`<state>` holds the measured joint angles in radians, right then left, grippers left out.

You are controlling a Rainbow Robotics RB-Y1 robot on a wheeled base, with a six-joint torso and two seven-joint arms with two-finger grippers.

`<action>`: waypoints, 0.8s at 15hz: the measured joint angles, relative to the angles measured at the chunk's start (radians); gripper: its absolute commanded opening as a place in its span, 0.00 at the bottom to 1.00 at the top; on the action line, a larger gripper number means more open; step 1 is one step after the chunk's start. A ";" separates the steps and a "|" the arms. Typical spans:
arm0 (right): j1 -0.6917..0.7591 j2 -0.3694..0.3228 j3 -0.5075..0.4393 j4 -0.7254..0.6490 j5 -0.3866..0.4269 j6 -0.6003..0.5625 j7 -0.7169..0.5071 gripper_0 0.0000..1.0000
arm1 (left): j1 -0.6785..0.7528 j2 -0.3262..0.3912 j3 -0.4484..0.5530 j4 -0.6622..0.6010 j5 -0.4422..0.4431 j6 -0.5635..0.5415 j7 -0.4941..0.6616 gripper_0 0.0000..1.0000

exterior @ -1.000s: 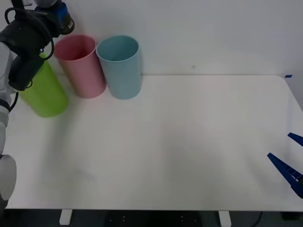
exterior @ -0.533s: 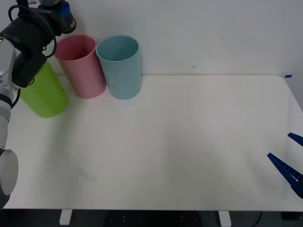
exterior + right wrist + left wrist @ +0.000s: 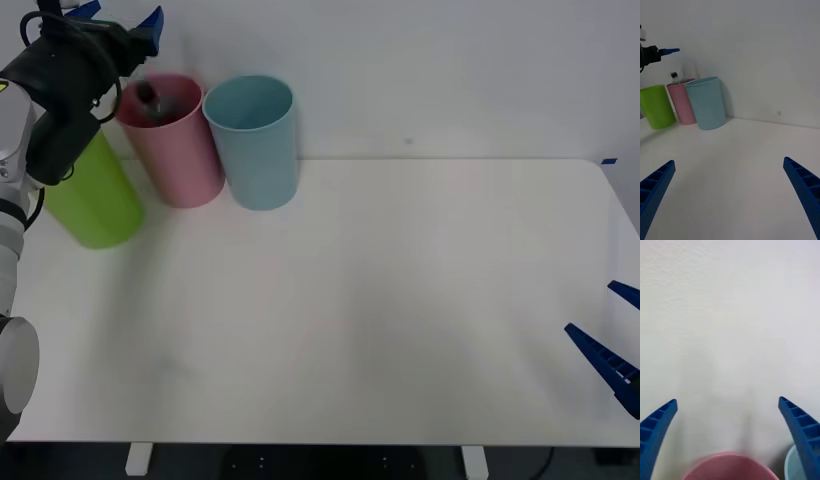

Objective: Grasp the object on the table and drop it into the matching bin: aluminum can to the light blue bin, PET bottle to the pink bin.

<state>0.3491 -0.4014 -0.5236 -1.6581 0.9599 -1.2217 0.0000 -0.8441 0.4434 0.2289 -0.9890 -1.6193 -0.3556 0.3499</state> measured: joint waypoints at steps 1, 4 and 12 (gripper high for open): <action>0.000 0.000 0.000 0.000 0.000 0.000 0.000 1.00 | 0.000 0.000 0.000 0.000 0.004 0.000 -0.001 1.00; 0.000 0.000 0.000 0.000 0.000 0.000 0.000 1.00 | 0.008 0.000 -0.014 0.000 0.043 -0.001 -0.005 1.00; 0.000 0.000 0.000 0.000 0.000 0.000 0.000 1.00 | 0.154 0.002 -0.016 -0.143 0.223 -0.008 -0.044 1.00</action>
<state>0.3491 -0.4014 -0.5236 -1.6581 0.9599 -1.2217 0.0000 -0.6900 0.4451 0.2128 -1.1323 -1.3961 -0.3635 0.3062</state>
